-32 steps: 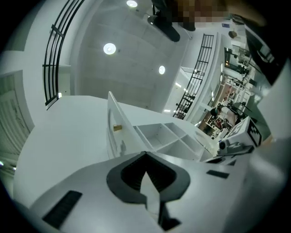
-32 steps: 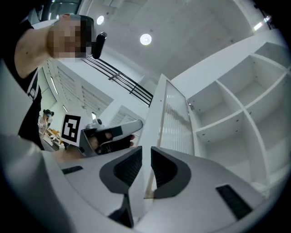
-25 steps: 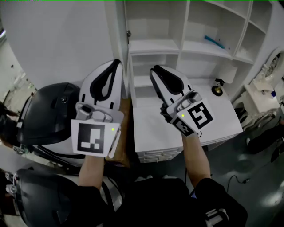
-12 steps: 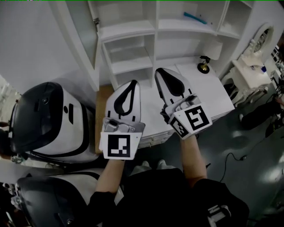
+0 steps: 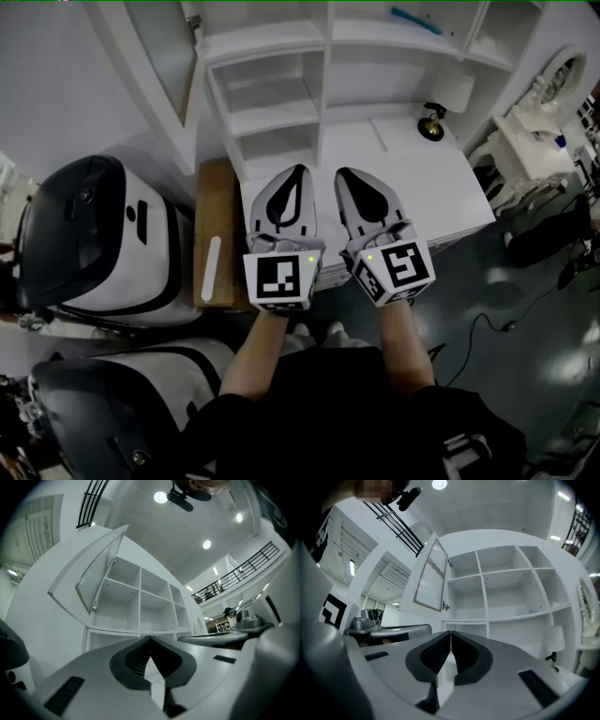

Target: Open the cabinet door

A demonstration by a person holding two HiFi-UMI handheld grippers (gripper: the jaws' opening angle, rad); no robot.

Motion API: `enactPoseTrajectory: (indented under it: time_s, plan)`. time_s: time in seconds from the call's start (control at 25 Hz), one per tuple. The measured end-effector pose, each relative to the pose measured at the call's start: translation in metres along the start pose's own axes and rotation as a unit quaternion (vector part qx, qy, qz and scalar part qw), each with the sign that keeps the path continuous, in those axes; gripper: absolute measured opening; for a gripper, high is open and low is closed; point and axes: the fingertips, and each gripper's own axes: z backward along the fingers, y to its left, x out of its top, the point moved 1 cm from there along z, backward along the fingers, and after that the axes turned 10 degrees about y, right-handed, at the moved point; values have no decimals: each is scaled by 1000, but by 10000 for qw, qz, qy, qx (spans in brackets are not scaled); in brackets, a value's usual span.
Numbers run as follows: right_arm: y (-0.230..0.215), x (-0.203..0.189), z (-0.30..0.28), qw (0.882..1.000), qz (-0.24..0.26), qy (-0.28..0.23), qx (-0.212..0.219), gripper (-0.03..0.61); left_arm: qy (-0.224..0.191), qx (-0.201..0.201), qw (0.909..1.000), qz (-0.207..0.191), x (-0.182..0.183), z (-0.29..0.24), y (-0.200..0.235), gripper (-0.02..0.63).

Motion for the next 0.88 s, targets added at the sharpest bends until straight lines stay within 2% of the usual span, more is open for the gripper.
enactPoseTrajectory:
  time_s: [0.36,0.52,0.88]
  plan:
    - [-4,-13,-4,9999,-32,83,50,21,142,57,9997,-209,-6,-8,-5,11]
    - [-9,-13,-6,9999,-24,83,50,21,101,-19,9999,-17,-9,-13,-11,11]
    - [-16,-11,-14,9999,36,72,102,21,116,-77,9999,-39,-10,-25,-11,11]
